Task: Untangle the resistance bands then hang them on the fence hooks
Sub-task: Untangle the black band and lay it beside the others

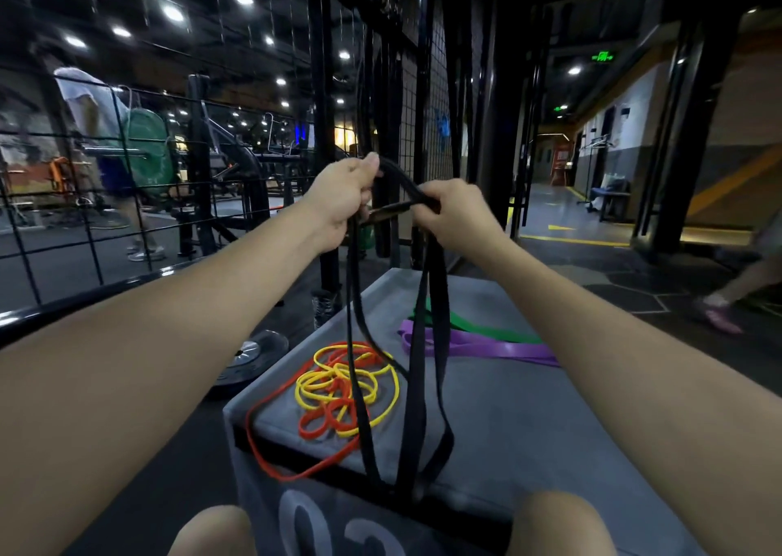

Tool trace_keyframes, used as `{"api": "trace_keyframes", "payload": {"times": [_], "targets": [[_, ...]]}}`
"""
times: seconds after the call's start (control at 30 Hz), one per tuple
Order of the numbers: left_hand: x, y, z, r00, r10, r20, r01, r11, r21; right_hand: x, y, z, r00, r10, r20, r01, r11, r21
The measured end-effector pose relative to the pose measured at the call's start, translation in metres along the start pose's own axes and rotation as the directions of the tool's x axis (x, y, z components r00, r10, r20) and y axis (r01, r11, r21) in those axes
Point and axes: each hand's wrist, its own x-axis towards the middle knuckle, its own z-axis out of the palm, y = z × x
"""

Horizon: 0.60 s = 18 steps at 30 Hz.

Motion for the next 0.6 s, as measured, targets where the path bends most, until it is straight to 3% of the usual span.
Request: {"api": "trace_keyframes", "payload": {"times": [0.17,0.23,0.37,0.5,0.6], "targets": [[0.003,0.002,-0.009,0.977,-0.111,-0.182,0.075,0.978,-0.193,-0.023,0.020,0.030,0.982,0.050,0.183,-0.051,0.999,-0.001],[0.004,-0.007,-0.018,0.959,-0.162,-0.233,0.123,0.977,-0.174,-0.033,0.030,0.033,0.976,0.083,0.201,-0.096,0.994,0.055],[0.007,-0.022,-0.021,0.916,-0.252,-0.313,0.166,0.947,-0.276,-0.037,0.042,0.036,0.958,0.131,0.257,-0.137,0.990,0.009],[0.013,-0.024,-0.016,0.900,-0.272,-0.339,0.163,0.934,-0.317,-0.041,0.055,0.034,0.942,0.190,0.276,-0.207,0.978,0.034],[0.016,-0.030,-0.012,0.856,-0.328,-0.398,0.162,0.904,-0.396,-0.052,0.071,0.033,0.910,0.226,0.348,-0.217,0.974,-0.065]]}}
